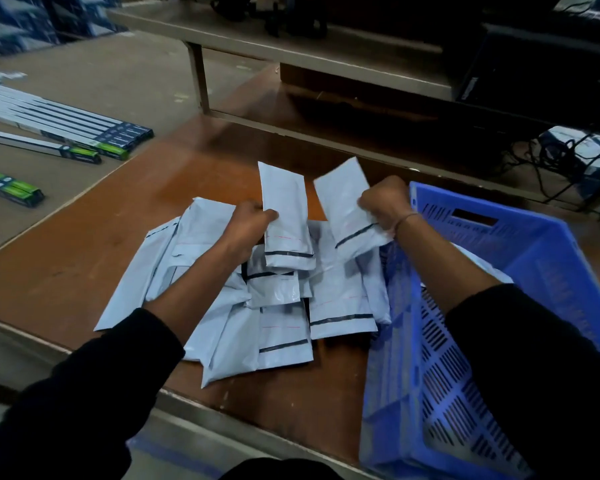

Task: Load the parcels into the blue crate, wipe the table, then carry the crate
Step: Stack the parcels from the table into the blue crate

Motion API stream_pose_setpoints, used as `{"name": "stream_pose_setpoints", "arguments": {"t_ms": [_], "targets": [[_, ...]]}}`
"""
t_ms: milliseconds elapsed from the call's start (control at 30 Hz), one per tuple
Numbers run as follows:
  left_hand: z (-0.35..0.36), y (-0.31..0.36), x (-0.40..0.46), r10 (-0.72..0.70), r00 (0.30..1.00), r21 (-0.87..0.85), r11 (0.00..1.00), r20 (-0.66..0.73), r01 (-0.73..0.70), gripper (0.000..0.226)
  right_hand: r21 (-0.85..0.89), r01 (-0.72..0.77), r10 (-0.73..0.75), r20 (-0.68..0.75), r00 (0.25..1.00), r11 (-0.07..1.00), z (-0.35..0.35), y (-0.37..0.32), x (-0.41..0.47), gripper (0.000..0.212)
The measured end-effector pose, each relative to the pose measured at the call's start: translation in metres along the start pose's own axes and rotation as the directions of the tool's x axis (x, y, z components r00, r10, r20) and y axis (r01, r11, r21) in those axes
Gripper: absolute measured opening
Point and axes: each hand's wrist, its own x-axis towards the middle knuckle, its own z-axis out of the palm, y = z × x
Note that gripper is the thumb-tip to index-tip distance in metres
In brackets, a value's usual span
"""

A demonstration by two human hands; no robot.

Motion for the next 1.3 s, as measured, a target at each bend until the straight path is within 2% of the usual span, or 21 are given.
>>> {"name": "stream_pose_setpoints", "arguments": {"t_ms": [67, 133, 200, 267, 333, 400, 533, 667, 733, 833, 867, 933, 1000, 1033, 1067, 1167, 1300], "targets": [[0.006, 0.002, -0.002, -0.009, 1.0, -0.051, 0.999, -0.002, 0.009, 0.008, 0.184, 0.046, -0.051, 0.021, 0.998, 0.982, -0.018, -0.004, 0.007, 0.011], [0.015, 0.004, -0.006, -0.036, 0.999, -0.11, 0.993, 0.015, 0.038, 0.014, 0.4, -0.032, -0.039, 0.167, 0.985, 0.916, -0.03, -0.009, 0.007, 0.006], [0.024, 0.006, -0.008, -0.068, 0.997, -0.177, 0.981, 0.04, 0.074, 0.019, 0.468, -0.156, -0.003, 0.322, 0.947, 0.87, -0.029, -0.014, -0.004, 0.008], [0.035, 0.008, -0.011, -0.105, 0.993, -0.295, 0.948, 0.057, 0.117, 0.021, 0.459, -0.195, 0.007, 0.38, 0.925, 0.867, -0.02, -0.013, -0.015, 0.002], [0.043, 0.01, -0.014, -0.131, 0.987, -0.411, 0.897, 0.097, 0.16, 0.032, 0.456, -0.187, 0.007, 0.368, 0.93, 0.87, -0.013, -0.008, -0.023, 0.012], [0.045, 0.009, -0.014, -0.102, 0.983, -0.43, 0.889, 0.152, 0.159, 0.044, 0.465, -0.142, -0.019, 0.325, 0.946, 0.874, -0.012, -0.002, -0.029, 0.006], [0.045, 0.01, -0.018, -0.015, 0.975, -0.346, 0.934, 0.223, 0.094, 0.046, 0.441, -0.044, -0.073, 0.246, 0.967, 0.896, -0.011, 0.01, -0.033, 0.019], [0.048, 0.015, -0.021, 0.046, 0.96, -0.311, 0.949, 0.275, 0.043, 0.054, 0.462, 0.009, -0.114, 0.201, 0.973, 0.887, -0.015, 0.019, -0.037, 0.021], [0.045, 0.017, -0.02, 0.08, 0.956, -0.228, 0.974, 0.283, -0.014, 0.062, 0.429, 0.06, -0.151, 0.181, 0.972, 0.901, -0.019, 0.023, -0.04, 0.023], [0.042, 0.028, -0.023, 0.197, 0.938, 0.01, 0.978, 0.285, -0.209, 0.069, 0.198, 0.25, -0.26, 0.026, 0.965, 0.948, -0.029, 0.026, -0.039, 0.037], [0.042, 0.033, -0.025, 0.26, 0.919, 0.086, 0.951, 0.298, -0.297, 0.068, 0.109, 0.33, -0.325, -0.063, 0.944, 0.938, -0.032, 0.027, -0.037, 0.049], [0.042, 0.049, -0.033, 0.39, 0.854, 0.211, 0.854, 0.344, -0.475, 0.064, -0.009, 0.495, -0.489, -0.179, 0.854, 0.869, -0.042, 0.028, -0.034, 0.078], [0.044, 0.065, -0.038, 0.488, 0.778, 0.307, 0.728, 0.396, -0.612, 0.063, -0.083, 0.621, -0.624, -0.183, 0.759, 0.779, -0.055, 0.028, -0.032, 0.109], [0.047, 0.073, -0.04, 0.513, 0.752, 0.366, 0.662, 0.414, -0.654, 0.064, -0.123, 0.662, -0.673, -0.171, 0.72, 0.74, -0.063, 0.028, -0.031, 0.119], [0.05, 0.08, -0.041, 0.529, 0.737, 0.433, 0.596, 0.421, -0.676, 0.065, -0.148, 0.693, -0.708, -0.154, 0.689, 0.706, -0.072, 0.027, -0.031, 0.123], [0.066, 0.102, -0.045, 0.558, 0.698, 0.588, 0.405, 0.449, -0.7, 0.07, -0.174, 0.714, -0.733, -0.104, 0.672, 0.679, -0.1, 0.029, -0.028, 0.117], [0.094, 0.122, -0.048, 0.608, 0.606, 0.599, 0.252, 0.513, -0.76, 0.068, -0.185, 0.725, -0.749, -0.147, 0.647, 0.663, -0.142, 0.046, -0.029, 0.099]]}}
